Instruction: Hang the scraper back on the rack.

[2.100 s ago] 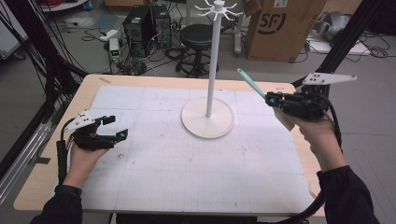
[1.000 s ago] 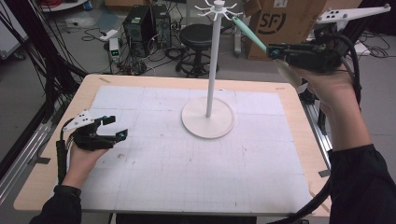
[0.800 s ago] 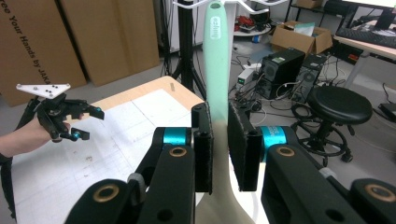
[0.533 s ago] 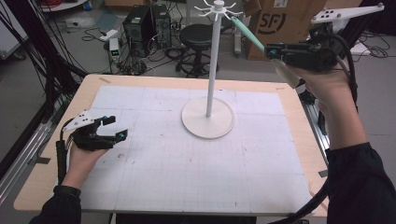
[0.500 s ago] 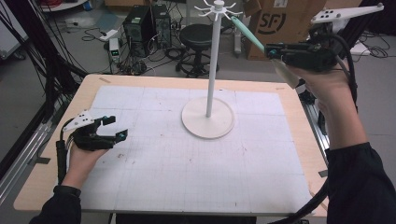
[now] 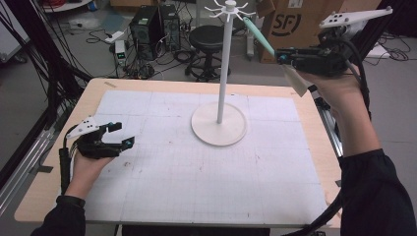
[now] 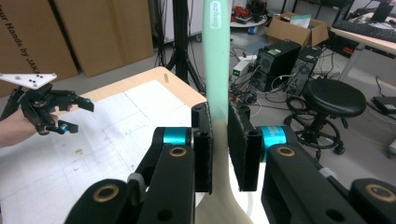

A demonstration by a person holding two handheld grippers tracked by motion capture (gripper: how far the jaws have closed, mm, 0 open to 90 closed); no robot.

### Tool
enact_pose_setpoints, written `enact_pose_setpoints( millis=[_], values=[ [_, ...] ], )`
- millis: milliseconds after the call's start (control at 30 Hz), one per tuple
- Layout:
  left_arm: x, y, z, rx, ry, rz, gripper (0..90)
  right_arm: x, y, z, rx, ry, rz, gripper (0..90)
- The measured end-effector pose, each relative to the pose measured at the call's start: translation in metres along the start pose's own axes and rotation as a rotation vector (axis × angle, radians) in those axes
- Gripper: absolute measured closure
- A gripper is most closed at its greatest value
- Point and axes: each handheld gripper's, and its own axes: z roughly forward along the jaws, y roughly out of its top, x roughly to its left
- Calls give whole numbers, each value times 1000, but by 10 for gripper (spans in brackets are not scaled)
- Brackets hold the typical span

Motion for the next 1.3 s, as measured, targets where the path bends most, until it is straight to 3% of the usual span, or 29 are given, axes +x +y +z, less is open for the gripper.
enact_pose_setpoints(
  millis=[400,667,800,900,1100,1300],
  values=[
    [0,0,0,-1,0,0,182,3,-6,25,58,-2,-6,772],
    [0,0,-2,2,2,1,182,4,-25,40,60,8,-15,564],
    [0,0,-4,5,3,0,182,2,-46,40,42,36,-15,484],
    [0,0,-5,6,7,3,181,0,-68,39,16,65,12,432],
    [0,1,-6,11,8,3,180,0,-118,36,-44,72,42,328],
    [0,1,-6,17,13,8,180,5,-168,41,-38,64,42,263]
  ],
)
